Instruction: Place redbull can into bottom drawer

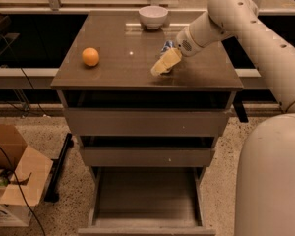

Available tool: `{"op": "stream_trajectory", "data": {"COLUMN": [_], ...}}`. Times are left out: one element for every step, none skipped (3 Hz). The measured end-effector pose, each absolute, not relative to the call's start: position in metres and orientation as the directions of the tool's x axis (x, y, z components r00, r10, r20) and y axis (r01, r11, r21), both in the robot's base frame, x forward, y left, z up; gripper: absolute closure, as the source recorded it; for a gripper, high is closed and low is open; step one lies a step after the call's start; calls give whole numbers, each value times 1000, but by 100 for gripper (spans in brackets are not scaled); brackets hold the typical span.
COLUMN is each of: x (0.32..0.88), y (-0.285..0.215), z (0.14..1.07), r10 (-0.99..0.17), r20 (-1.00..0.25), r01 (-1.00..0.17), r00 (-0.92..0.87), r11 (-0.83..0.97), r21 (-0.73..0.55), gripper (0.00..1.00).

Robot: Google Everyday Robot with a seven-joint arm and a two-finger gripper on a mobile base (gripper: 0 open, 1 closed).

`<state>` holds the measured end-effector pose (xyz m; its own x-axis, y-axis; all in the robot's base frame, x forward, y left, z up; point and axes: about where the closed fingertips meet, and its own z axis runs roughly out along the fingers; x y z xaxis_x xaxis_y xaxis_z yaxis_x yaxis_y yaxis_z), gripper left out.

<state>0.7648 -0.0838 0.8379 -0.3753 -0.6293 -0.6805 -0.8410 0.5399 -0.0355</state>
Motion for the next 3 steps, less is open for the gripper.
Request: {"op": "stream_trajectory", "data": {"x": [770,773,778], "y": [-79,-71,-58], "z": [841,839,826], "r10": [-620,-606,-590], "r20": [-695,-707,-708], "r01": [-841,-843,-844], "r00": [-365,-363,-388], "r11": [540,537,536], "r21": [-41,-28,16], "gripper": [0,0,0]}}
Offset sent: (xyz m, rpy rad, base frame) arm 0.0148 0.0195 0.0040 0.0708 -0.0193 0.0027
